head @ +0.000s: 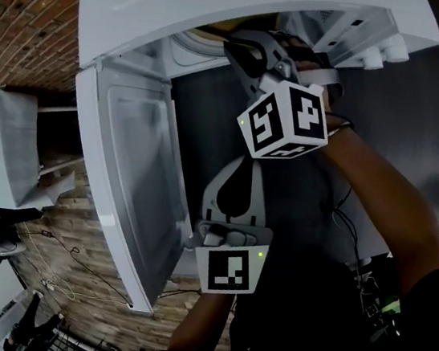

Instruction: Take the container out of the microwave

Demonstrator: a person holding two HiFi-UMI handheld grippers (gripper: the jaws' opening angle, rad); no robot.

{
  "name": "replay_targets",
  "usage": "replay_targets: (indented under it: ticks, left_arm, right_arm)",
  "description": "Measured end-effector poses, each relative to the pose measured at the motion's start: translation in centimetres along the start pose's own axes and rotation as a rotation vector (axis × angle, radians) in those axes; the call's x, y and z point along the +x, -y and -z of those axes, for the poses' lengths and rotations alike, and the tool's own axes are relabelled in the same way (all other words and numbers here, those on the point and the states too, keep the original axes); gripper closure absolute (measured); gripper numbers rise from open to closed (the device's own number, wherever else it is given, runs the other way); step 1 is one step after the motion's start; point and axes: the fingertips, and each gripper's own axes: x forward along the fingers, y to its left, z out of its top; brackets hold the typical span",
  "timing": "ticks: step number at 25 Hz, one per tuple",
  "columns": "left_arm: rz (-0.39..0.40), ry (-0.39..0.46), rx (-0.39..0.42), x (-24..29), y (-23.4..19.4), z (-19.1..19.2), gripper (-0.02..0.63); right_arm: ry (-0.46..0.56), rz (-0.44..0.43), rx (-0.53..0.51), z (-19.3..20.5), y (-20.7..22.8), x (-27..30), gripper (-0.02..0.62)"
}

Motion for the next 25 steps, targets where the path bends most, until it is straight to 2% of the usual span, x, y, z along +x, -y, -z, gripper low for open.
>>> replay_targets:
  ticks: [4,12,19,25]
  left_arm:
    - [-0.003,-0.006,0.032,-0.7,0.4,0.0,0.598]
    - [0.003,0.008,0.041,-2.3,0.9,-0.3,0.598]
    - [0.039,0.012,0.072,-3.2,2.7,-0.4,0.598]
    - [0.066,-0.004,0.100,-3.6,3.7,0.2,0.598]
  right_arm:
    - [-0.001,-0.007,-0.025,-0.1,-0.9,-1.6,0.511]
    - [0.013,-0.011,0.029,-0.4,-2.8,-6.0,0.511]
    - [0.026,0.001,0.045,-0.8,-3.9,-9.6,0.511]
    - [-0.012,0.014,0.055,1.0,-4.4,-12.1,0.509]
